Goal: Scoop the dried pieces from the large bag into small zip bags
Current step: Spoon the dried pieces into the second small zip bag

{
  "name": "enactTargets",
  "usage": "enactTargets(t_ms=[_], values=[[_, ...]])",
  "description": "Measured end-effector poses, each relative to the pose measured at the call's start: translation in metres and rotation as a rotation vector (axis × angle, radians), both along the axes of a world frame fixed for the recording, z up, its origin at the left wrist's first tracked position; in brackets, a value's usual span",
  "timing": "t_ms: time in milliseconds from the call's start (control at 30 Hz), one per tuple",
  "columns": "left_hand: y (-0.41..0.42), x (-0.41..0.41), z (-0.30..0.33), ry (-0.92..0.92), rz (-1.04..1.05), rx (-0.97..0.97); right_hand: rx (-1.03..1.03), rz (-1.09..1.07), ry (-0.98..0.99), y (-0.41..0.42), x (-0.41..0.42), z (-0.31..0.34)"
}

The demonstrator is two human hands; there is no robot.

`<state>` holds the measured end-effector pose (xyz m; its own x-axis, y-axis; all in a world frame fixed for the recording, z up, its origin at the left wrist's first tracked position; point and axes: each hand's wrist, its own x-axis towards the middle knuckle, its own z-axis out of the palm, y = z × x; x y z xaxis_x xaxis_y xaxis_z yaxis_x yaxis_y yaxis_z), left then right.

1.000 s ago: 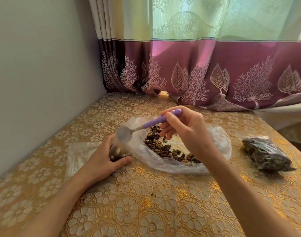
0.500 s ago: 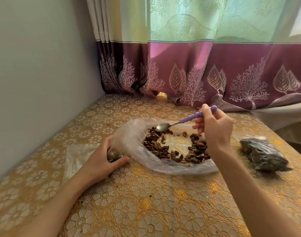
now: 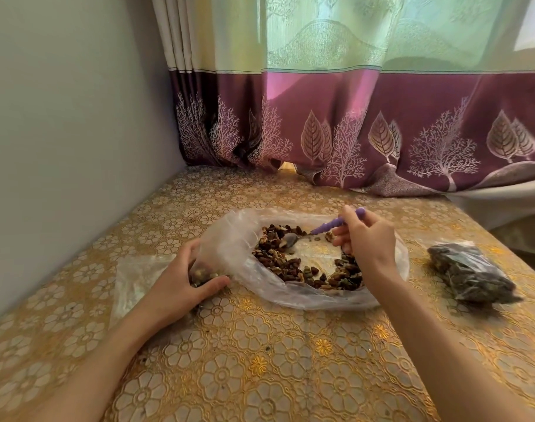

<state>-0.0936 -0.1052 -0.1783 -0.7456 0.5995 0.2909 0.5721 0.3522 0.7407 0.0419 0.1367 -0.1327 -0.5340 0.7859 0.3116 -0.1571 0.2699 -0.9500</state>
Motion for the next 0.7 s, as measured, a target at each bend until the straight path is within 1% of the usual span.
enactTargets(t_ms=[200, 267, 333, 500, 700], values=[[0.000, 0.001, 0.000, 0.016, 0.005, 0.004, -0.233, 0.174, -0.054, -0.004, -0.001, -0.002], [0.000, 0.001, 0.000, 0.022, 0.005, 0.004, -0.291, 0.193, -0.074, -0.004, 0.000, -0.001], [0.000, 0.001, 0.000, 0.029, 0.008, -0.013, -0.332, 0.163, -0.059, -0.003, 0.001, 0.000], [0.001, 0.005, 0.003, 0.055, 0.000, -0.032, -0.347, 0.038, -0.025, 0.005, 0.001, 0.001], [0.000, 0.007, 0.005, 0.046, 0.004, -0.046, -0.408, 0.039, 0.041, 0.005, 0.003, 0.006]])
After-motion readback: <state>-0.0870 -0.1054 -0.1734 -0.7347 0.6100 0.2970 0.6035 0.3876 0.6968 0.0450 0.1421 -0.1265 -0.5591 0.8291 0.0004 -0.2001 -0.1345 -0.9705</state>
